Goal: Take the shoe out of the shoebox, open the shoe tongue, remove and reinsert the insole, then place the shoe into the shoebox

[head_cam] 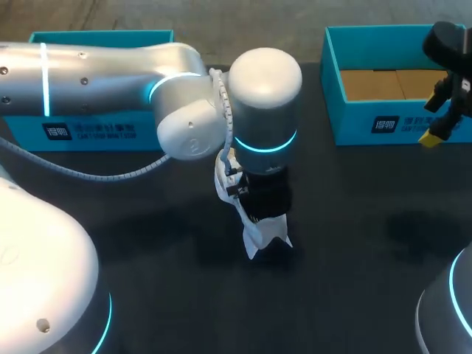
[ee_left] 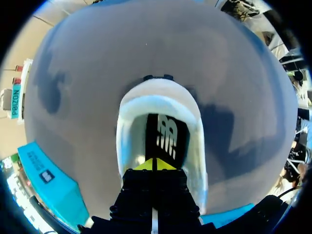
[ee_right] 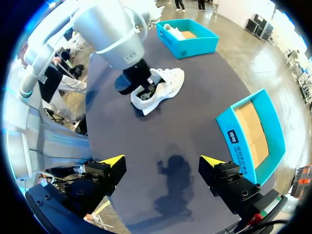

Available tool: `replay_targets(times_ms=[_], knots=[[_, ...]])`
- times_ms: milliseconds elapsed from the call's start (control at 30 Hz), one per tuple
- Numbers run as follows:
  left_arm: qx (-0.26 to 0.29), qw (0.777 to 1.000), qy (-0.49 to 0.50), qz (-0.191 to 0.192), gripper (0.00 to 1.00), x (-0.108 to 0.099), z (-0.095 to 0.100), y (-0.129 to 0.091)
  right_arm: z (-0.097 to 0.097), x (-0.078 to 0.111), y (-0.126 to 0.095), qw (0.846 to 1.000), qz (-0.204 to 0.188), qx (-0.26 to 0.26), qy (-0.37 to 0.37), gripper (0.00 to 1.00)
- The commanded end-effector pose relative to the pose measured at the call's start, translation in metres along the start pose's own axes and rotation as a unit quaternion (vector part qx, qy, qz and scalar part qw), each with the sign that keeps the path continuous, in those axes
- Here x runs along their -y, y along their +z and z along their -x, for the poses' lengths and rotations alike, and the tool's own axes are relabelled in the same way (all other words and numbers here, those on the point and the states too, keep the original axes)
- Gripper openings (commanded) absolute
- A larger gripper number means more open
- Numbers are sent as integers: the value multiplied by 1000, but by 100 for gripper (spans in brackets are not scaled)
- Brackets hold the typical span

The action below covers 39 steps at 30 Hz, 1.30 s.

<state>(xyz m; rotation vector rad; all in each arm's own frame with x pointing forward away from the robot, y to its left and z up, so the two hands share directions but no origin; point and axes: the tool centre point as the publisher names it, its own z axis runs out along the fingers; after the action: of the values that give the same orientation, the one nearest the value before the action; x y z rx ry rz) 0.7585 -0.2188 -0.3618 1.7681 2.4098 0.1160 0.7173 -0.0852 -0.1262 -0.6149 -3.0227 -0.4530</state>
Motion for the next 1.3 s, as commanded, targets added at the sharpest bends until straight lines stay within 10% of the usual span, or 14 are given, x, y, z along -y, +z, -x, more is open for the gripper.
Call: replay_targets(times_ms=[33, 433, 633, 800, 1300], knots=[[3, 998, -17, 56, 0, -5, -8, -19, 1, -2, 0, 1000, -3, -1, 1, 100], [4, 996, -61, 72, 0, -20, -11, -22, 1, -2, 0, 1000, -3, -1, 1, 100], [-15, 996, -61, 66, 80, -25, -10, -11, 1, -2, 0, 1000, -3, -1, 1, 100], [-15, 996, -60, 61, 100, -24, -10, -11, 1, -2, 0, 1000, -3, -1, 1, 100], [-5, 998, -35, 60, 100, -13, -15, -26, 1, -2, 0, 1000, -3, -1, 1, 100]])
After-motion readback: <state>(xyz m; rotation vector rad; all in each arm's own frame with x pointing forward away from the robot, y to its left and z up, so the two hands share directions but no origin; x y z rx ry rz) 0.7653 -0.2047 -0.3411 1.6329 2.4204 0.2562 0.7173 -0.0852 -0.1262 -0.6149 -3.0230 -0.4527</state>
